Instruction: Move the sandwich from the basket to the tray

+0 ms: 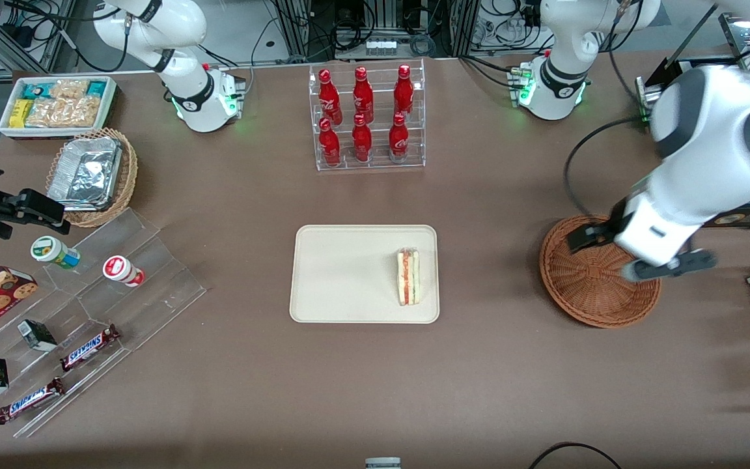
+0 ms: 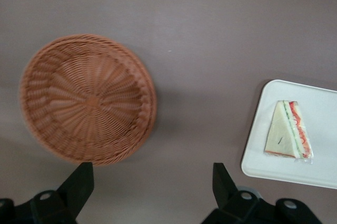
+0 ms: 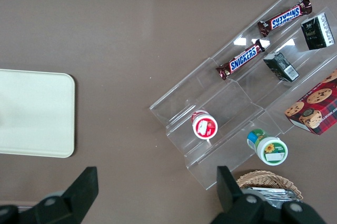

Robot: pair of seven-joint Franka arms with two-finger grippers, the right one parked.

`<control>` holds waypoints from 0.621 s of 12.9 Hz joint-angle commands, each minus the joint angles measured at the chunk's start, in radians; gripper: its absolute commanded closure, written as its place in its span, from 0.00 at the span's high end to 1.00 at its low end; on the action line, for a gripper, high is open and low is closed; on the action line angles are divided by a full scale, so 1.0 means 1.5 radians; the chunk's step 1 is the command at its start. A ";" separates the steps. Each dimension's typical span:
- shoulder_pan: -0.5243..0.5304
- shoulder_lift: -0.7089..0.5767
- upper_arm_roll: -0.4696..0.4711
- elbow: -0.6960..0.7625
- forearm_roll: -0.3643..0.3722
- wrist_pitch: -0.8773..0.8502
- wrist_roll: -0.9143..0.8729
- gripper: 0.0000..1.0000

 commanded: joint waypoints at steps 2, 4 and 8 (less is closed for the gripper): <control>0.022 -0.087 -0.004 -0.021 0.044 -0.075 0.047 1.00; 0.037 -0.104 -0.005 -0.006 0.064 -0.110 0.072 1.00; 0.040 -0.113 -0.005 0.017 0.057 -0.125 0.070 1.00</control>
